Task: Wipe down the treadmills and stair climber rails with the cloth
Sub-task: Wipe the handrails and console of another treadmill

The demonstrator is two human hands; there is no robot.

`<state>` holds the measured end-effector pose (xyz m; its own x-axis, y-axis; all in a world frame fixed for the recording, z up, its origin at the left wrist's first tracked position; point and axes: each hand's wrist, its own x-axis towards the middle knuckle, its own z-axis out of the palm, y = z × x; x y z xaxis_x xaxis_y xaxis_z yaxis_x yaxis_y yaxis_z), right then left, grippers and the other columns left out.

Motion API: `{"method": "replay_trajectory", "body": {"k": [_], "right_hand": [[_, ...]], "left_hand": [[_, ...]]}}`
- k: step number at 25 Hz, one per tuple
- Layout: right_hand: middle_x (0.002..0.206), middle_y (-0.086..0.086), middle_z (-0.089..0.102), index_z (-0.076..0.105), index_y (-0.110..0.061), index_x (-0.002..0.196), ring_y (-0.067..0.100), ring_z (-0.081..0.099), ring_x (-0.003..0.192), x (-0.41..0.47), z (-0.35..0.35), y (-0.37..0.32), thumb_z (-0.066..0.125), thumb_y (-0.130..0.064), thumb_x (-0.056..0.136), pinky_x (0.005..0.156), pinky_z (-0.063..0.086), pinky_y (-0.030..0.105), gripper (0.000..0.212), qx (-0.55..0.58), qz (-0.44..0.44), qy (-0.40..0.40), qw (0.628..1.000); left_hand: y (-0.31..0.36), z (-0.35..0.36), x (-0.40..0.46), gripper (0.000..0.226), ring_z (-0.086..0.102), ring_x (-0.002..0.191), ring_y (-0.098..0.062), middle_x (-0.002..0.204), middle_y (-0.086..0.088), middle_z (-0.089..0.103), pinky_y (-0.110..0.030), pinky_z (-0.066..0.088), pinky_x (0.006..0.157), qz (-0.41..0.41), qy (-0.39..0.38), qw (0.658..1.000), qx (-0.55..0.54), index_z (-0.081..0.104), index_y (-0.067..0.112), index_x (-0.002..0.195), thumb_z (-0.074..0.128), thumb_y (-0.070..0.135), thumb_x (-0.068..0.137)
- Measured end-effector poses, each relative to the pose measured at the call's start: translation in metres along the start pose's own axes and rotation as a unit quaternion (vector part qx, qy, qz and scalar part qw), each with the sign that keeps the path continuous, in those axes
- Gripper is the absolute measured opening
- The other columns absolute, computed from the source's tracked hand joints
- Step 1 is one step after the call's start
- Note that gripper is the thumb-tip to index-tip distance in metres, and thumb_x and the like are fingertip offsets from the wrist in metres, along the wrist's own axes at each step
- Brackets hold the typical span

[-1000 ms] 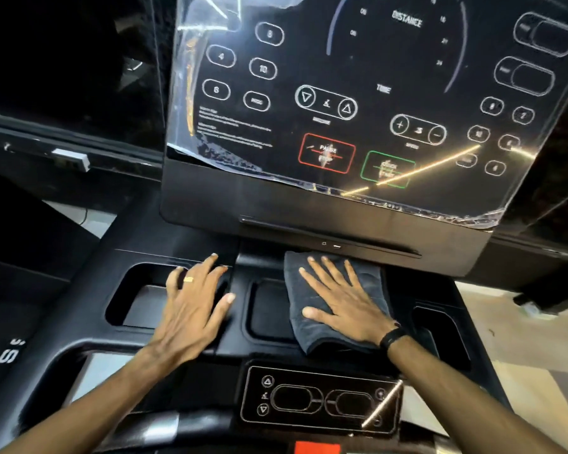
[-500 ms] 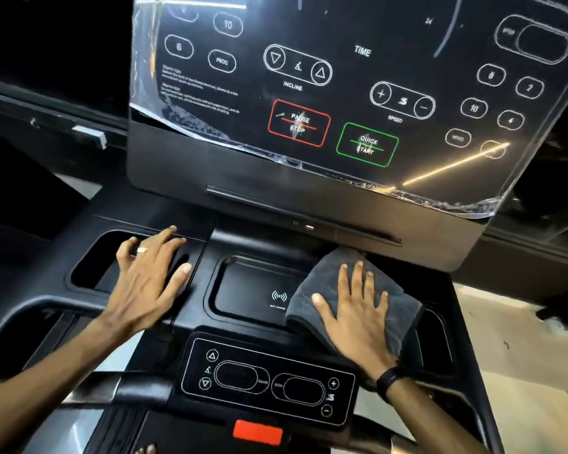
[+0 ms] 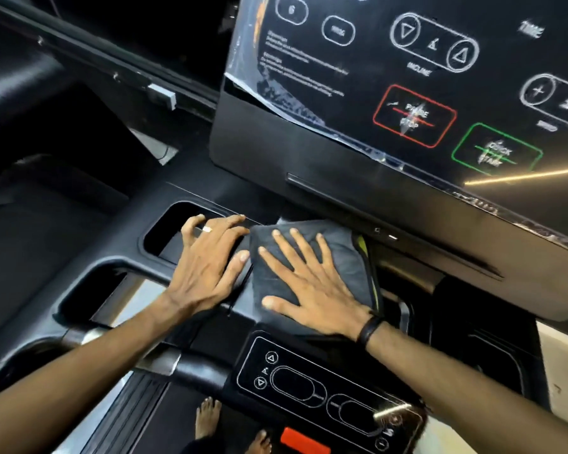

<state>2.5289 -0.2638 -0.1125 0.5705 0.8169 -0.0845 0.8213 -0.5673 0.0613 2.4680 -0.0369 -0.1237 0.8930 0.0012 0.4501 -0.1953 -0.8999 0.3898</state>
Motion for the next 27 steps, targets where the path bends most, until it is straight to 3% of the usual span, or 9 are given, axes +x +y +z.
{"method": "replay_trajectory", "body": {"k": [4,8,13,16,22,27], "right_hand": [[0.169,0.002,-0.003,0.016,-0.035,0.159,0.028,-0.011,0.155,0.015,-0.006,-0.019,0.033,-0.073,0.093,0.12,-0.001,0.064,0.078,0.02,-0.044,-0.008,0.999],[0.169,-0.005,0.002,0.021,-0.039,0.158,0.022,-0.006,0.156,-0.039,-0.003,0.007,0.041,-0.061,0.1,0.121,-0.009,0.058,0.065,0.048,-0.072,-0.007,0.996],[0.169,-0.01,0.007,0.019,-0.042,0.158,0.019,0.002,0.156,-0.137,0.011,0.051,0.037,-0.075,0.095,0.118,-0.005,0.059,0.073,0.055,0.089,-0.001,0.995],[0.168,-0.009,0.011,0.016,-0.046,0.157,0.017,0.003,0.156,-0.169,0.022,0.042,0.029,-0.075,0.096,0.121,-0.011,0.051,0.069,0.063,0.218,0.015,0.974],[0.168,-0.013,0.002,0.014,-0.047,0.157,0.019,-0.001,0.156,-0.176,0.026,0.051,0.03,-0.081,0.092,0.122,-0.005,0.051,0.075,0.063,0.287,0.017,0.956],[0.168,-0.01,-0.002,0.006,-0.049,0.156,0.017,-0.003,0.156,-0.156,0.016,0.051,0.018,-0.087,0.086,0.123,0.003,0.053,0.081,0.061,0.387,0.02,0.92]], "left_hand": [[-0.002,0.001,-0.001,0.053,0.052,0.128,-0.022,0.137,-0.007,0.057,-0.045,0.014,0.114,-0.009,-0.01,0.999,-0.037,0.06,0.01,0.124,0.03,0.045,0.099],[-0.006,-0.001,0.0,0.052,0.053,0.126,-0.024,0.134,-0.009,0.058,-0.047,0.016,0.112,0.003,-0.021,0.999,-0.048,0.06,0.007,0.121,0.029,0.043,0.1],[-0.004,0.001,0.001,0.046,0.054,0.121,-0.022,0.128,-0.003,0.058,-0.047,0.015,0.112,-0.004,-0.059,0.998,-0.028,0.064,0.013,0.11,0.028,0.041,0.101],[-0.002,0.001,0.003,0.049,0.054,0.122,-0.025,0.13,-0.005,0.057,-0.049,0.015,0.112,0.023,-0.102,0.994,-0.008,0.064,0.014,0.112,0.026,0.043,0.101],[0.001,-0.001,0.004,0.052,0.055,0.124,-0.029,0.132,-0.008,0.057,-0.048,0.014,0.112,0.032,-0.138,0.99,0.018,0.063,0.013,0.113,0.024,0.044,0.101],[-0.006,0.001,0.004,0.049,0.051,0.124,-0.026,0.132,-0.006,0.056,-0.047,0.012,0.111,0.031,-0.132,0.991,0.009,0.062,0.016,0.114,0.025,0.045,0.101]]}}
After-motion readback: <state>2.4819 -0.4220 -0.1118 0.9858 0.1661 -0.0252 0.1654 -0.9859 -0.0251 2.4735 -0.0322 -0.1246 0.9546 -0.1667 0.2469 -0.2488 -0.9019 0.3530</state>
